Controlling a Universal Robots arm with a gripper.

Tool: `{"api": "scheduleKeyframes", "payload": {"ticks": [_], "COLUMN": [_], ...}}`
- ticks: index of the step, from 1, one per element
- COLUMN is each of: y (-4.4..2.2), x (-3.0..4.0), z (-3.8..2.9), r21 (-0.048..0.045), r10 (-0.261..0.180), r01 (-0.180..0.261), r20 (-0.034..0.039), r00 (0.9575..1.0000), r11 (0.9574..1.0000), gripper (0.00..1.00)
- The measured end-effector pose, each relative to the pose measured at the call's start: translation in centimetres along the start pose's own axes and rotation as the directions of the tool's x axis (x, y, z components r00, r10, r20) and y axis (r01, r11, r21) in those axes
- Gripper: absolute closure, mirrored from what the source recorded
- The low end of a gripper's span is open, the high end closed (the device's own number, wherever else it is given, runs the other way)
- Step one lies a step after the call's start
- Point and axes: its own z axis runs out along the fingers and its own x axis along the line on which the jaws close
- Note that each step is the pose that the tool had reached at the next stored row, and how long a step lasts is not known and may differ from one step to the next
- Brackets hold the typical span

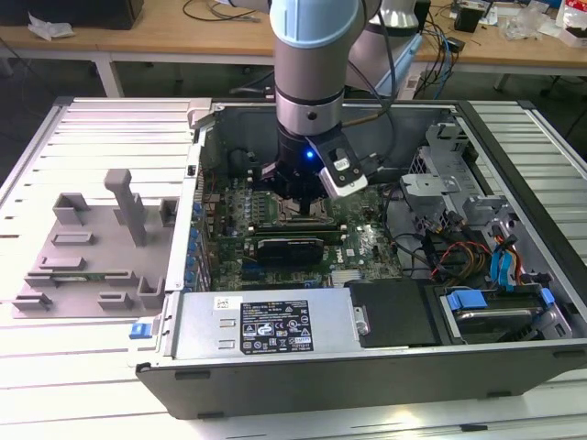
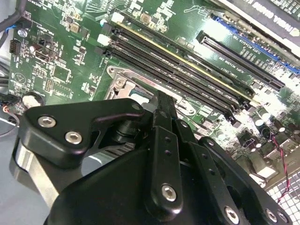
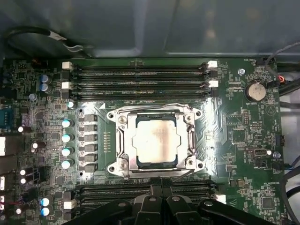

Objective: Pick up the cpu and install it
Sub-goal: 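Install the second cpu locking lever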

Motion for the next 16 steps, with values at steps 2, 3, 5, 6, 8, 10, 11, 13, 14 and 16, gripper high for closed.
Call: {"api": "scheduleKeyframes", "payload": {"ticks": [2,3,5,6,8,10,11,13,14,16], "y": [-0.17,-0.21,-0.24,-0.26,-0.27,-0.35,-0.38,-0.41,-0.42,-0.44], "x": [0.07,0.08,0.11,0.13,0.20,0.37,0.39,0.40,0.41,0.42], "z": [0.10,0.14,0.15,0.16,0.18,0.20,0.22,0.30,0.38,0.63], "r21": [-0.0016,-0.0028,-0.0041,-0.0049,-0.0062,-0.0069,-0.0072,-0.0074,-0.0072,-0.0069], "r10": [-0.025,-0.046,-0.066,-0.080,-0.098,-0.105,-0.105,-0.105,-0.104,-0.103], "r01": [0.025,0.046,0.066,0.080,0.098,0.105,0.105,0.105,0.104,0.102], "r20": [-0.0019,-0.0034,-0.0050,-0.0060,-0.0072,-0.0103,-0.0130,-0.0267,-0.0364,-0.0601], "r00": [0.9997,0.9990,0.9978,0.9968,0.9952,0.9944,0.9943,0.9941,0.9939,0.9929], "r11": [0.9997,0.9990,0.9978,0.9968,0.9952,0.9944,0.9944,0.9945,0.9945,0.9947], "gripper": [0.89,0.89,0.89,0.89,0.89,0.89,0.89,0.89,0.89,0.89]}}
